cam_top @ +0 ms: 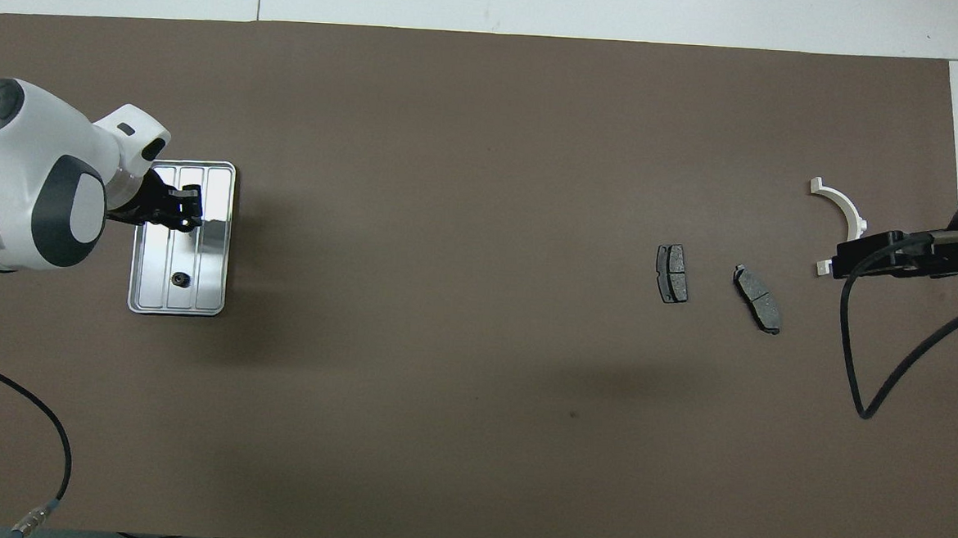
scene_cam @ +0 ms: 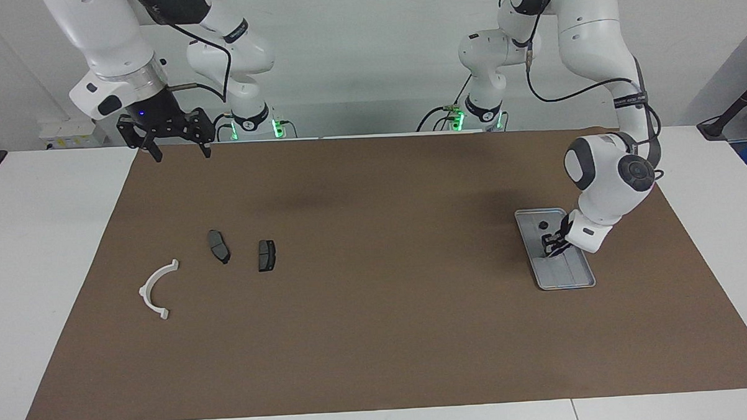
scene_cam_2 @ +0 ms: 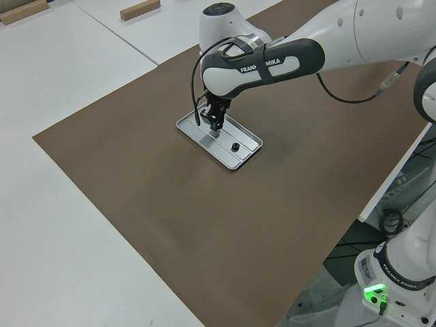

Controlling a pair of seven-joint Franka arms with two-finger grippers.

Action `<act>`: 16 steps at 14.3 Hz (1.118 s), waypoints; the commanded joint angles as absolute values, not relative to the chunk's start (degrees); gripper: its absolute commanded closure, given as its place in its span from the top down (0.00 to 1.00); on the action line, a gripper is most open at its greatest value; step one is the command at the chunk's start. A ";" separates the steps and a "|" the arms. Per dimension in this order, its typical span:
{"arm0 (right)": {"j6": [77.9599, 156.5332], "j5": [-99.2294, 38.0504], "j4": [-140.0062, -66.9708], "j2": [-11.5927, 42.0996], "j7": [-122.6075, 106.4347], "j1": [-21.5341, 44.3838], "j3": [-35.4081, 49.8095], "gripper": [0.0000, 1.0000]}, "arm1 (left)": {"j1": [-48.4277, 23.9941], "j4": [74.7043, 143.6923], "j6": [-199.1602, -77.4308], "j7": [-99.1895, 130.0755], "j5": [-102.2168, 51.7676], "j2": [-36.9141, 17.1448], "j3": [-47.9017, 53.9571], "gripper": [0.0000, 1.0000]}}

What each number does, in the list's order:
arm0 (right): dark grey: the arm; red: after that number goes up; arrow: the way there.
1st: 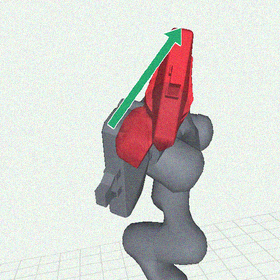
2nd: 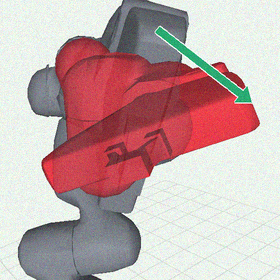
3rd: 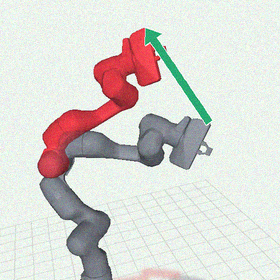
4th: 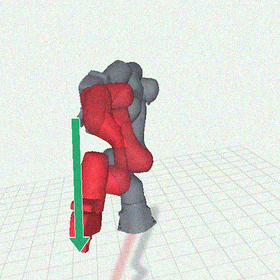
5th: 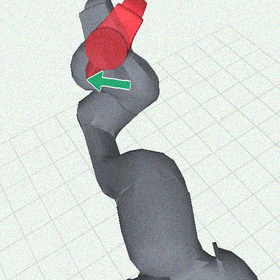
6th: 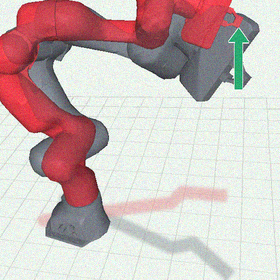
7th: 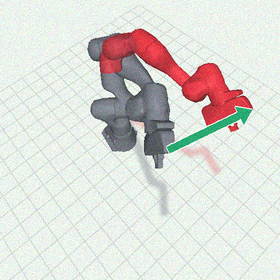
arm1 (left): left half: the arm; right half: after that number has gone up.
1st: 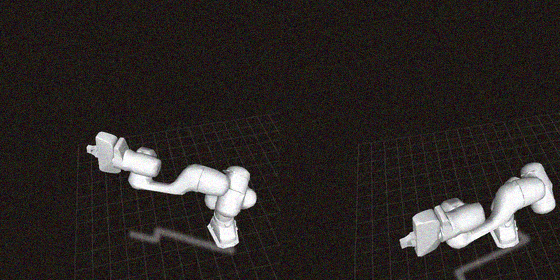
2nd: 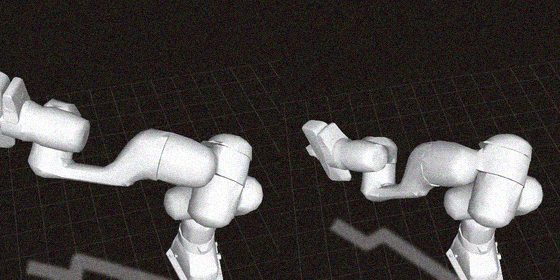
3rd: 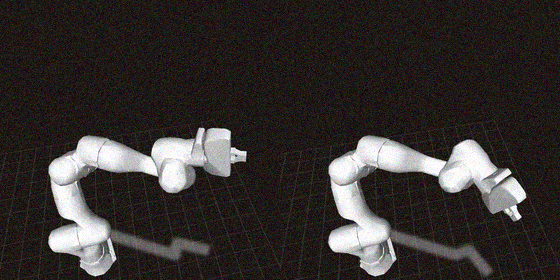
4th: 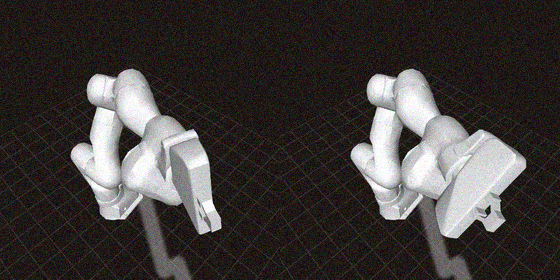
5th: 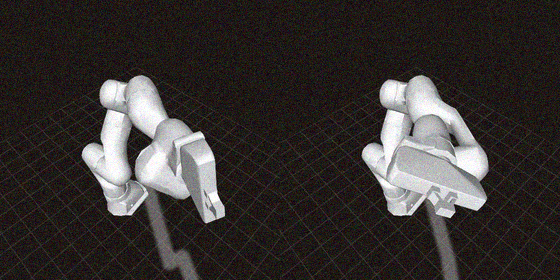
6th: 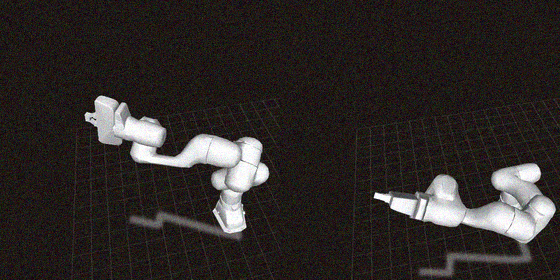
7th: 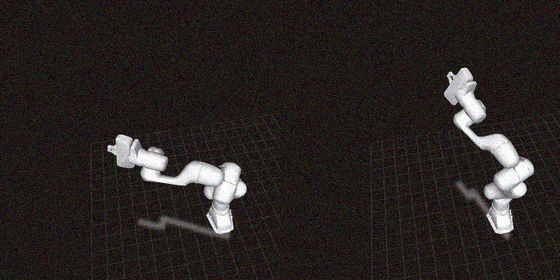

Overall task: Place bearing gear from tray to pile
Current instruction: 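Carry the bearing to mid-table with the left gripper while the right gripper approaches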

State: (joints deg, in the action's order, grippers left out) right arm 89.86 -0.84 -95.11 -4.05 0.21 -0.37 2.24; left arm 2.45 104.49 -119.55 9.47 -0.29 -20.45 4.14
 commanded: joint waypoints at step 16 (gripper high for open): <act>116.37 -2.29 -110.65 3.08 10.81 6.77 2.81 1.00 | -28.21 104.93 -130.07 58.18 -0.44 -23.99 3.60 0.00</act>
State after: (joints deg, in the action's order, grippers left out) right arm 115.34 -1.05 -109.79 3.59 10.05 6.78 2.76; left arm -28.18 101.53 -126.86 57.64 -0.63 -25.36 4.34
